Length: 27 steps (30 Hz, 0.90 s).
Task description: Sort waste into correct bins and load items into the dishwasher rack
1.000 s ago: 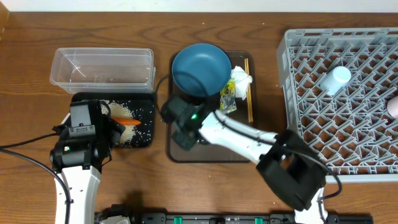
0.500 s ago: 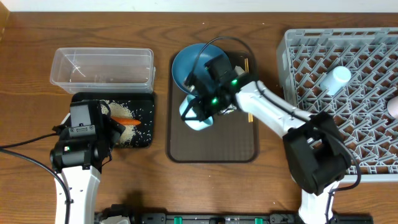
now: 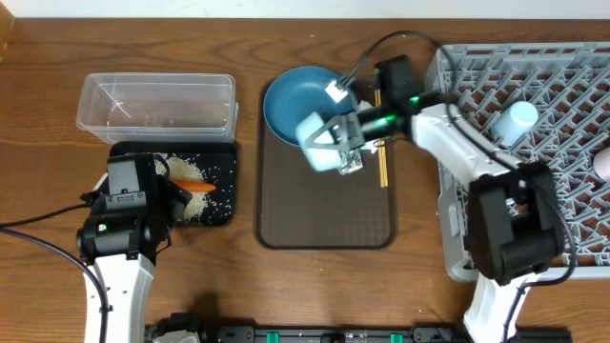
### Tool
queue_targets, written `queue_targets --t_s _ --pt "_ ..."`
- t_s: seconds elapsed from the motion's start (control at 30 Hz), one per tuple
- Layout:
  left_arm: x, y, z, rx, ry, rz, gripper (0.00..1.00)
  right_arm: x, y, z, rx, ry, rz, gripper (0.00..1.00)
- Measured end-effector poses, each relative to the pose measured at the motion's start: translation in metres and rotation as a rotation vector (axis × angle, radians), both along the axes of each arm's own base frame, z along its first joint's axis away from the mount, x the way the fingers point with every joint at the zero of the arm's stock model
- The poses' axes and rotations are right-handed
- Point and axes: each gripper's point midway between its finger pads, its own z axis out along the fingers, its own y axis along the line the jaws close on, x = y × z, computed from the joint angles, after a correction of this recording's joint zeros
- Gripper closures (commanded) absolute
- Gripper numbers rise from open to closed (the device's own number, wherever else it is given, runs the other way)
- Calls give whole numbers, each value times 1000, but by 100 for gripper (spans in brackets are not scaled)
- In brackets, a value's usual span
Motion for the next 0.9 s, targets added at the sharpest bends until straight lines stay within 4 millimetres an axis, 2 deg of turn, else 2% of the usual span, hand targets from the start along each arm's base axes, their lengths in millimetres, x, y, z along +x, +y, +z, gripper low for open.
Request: queue_targets --t_s 0.17,0.27,0.47,0.57,0.67,0.9 --pt "0 0 0 0 0 0 2 24 -45 31 45 -39 -106 99" --pt "0 0 0 0 0 0 2 35 -79 62 59 -106 -190 99" --pt "0 0 0 0 0 0 2 36 -134 124 67 -242 -336 99" --pt "0 0 0 0 0 0 2 36 -169 146 71 -285 -420 99" --pt "0 0 0 0 0 0 2 39 -209 153 80 -273 -510 99" --pt "0 0 0 0 0 0 2 43 -287 151 79 -254 -695 99"
